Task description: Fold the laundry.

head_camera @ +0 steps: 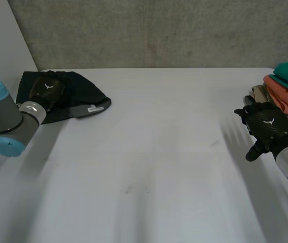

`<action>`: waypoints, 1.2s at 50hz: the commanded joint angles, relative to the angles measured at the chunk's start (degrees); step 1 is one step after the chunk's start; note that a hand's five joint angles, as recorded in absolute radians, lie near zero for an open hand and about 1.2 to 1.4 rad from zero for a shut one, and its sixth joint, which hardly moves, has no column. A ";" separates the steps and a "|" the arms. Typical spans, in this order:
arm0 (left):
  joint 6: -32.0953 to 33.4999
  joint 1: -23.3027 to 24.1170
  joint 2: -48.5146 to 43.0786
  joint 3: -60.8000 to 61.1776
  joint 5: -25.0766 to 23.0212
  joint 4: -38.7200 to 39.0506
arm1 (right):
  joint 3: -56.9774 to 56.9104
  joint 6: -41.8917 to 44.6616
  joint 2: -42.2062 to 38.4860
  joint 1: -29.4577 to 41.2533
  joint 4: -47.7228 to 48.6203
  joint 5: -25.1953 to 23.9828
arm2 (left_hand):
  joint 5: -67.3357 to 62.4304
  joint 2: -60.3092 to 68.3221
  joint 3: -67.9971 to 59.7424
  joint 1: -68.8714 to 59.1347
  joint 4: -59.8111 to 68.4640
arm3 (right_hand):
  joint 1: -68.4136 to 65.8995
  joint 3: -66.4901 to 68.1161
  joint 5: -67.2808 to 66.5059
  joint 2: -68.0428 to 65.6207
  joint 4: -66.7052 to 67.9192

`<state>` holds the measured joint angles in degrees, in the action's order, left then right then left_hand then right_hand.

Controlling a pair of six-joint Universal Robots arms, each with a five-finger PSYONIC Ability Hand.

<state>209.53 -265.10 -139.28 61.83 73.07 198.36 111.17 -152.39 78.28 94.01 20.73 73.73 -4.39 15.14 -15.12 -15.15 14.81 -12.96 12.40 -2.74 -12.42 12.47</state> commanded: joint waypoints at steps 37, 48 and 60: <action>-10.19 10.21 5.31 -2.96 5.42 5.55 | -0.87 1.92 -2.96 -0.67 0.97 4.05 | -65.61 64.86 -64.88 -64.85 65.19 | 2.96 -2.40 2.74 2.42 -2.47; -21.45 32.09 14.48 1.90 12.00 4.58 | -0.34 1.04 1.61 -0.84 0.80 5.99 | -65.61 64.86 -64.88 -64.85 65.19 | 2.96 -2.40 2.74 2.42 -2.47; -21.80 42.65 -3.28 -9.71 12.27 4.41 | -0.25 0.77 1.79 -0.75 0.45 5.90 | -12.35 11.60 -11.62 -11.59 11.93 | 2.96 -2.40 2.74 2.42 -2.47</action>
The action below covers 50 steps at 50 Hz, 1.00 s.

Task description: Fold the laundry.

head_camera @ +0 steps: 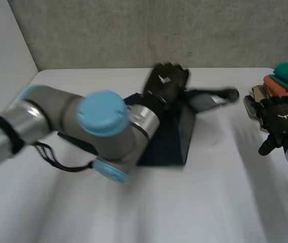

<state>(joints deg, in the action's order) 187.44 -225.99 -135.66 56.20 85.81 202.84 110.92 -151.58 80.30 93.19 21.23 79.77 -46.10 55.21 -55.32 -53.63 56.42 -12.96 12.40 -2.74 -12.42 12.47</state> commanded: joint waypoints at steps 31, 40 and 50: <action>22.43 -34.87 19.39 30.11 -16.90 -14.58 | -5.71 -6.80 3.14 30.97 -20.03 -0.94 | 40.84 -39.95 40.06 38.37 -41.16 | 2.96 -2.40 2.74 2.42 -2.47; 32.28 -35.66 7.36 24.15 -16.82 -13.79 | -9.58 -5.31 -12.53 38.73 -6.57 7.31 | 32.80 -31.91 32.01 30.33 -33.12 | 2.96 -2.40 2.74 2.42 -2.47; 31.85 -33.91 4.79 21.32 -16.55 -10.46 | -13.80 0.31 -22.38 38.47 7.06 15.41 | -20.00 20.89 -20.78 -22.47 19.68 | -27.17 27.73 -27.39 -27.71 27.66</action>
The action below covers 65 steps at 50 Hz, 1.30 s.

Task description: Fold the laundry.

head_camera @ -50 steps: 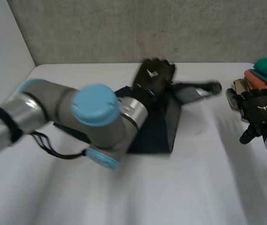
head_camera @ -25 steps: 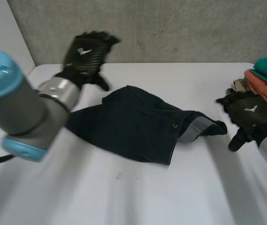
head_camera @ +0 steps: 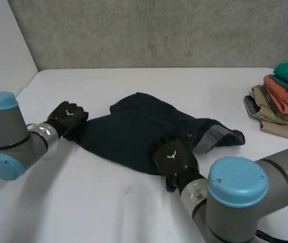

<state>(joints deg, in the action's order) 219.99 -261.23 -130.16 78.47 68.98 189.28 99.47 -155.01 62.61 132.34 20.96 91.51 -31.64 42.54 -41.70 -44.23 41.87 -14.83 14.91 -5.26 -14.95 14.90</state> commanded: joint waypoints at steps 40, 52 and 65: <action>-25.67 13.64 28.74 11.36 8.63 -13.59 | -33.73 5.69 2.72 -22.12 -41.62 -7.40 | -38.36 37.46 -38.30 -35.77 38.13 | -65.17 65.09 -64.74 -65.05 65.10; -25.32 16.80 18.88 6.96 13.81 -6.92 | -32.51 4.37 -5.13 -21.33 -32.65 -6.35 | 14.54 -15.45 14.61 17.14 -14.77 | -47.65 47.56 -47.22 -47.52 47.58; -23.82 17.68 32.07 17.59 13.81 -4.28 | -25.21 2.61 8.66 -22.56 -32.91 -6.52 | 14.94 -15.84 15.00 17.53 -15.17 | -14.43 14.35 -14.00 -14.31 14.36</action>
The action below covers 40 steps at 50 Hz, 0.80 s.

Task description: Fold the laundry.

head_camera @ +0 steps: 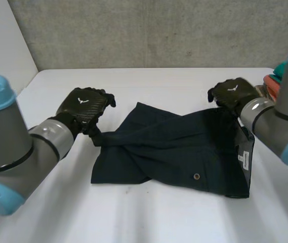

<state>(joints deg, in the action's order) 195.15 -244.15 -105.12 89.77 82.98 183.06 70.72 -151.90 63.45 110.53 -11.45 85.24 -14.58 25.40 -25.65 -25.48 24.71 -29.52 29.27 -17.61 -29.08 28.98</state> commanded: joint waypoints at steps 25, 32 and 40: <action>15.79 -5.45 -21.26 -10.13 -6.42 5.64 | 3.46 6.88 -2.27 -1.20 -0.68 -2.62 | -12.70 11.87 -11.62 -11.79 12.56 | 5.48 -5.22 3.57 5.03 -4.93; 15.53 -5.72 -24.51 -11.90 -8.44 5.64 | -0.84 8.64 -9.83 -1.20 -0.68 -1.57 | -26.46 25.64 -25.39 -25.56 26.33 | 5.31 -5.06 3.40 4.86 -4.76; 15.26 -4.93 -26.45 -12.95 -11.08 5.64 | -1.99 9.78 -12.30 -1.20 -0.41 -1.48 | -38.62 37.79 -37.54 -37.71 38.48 | 2.62 -2.37 0.71 2.17 -2.07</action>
<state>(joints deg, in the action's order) 210.59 -249.63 -130.50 77.27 73.43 188.61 69.35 -142.73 52.43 109.34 -11.91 83.54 -40.58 51.01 -50.91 -51.41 51.04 -24.83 24.75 -12.44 -25.06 23.38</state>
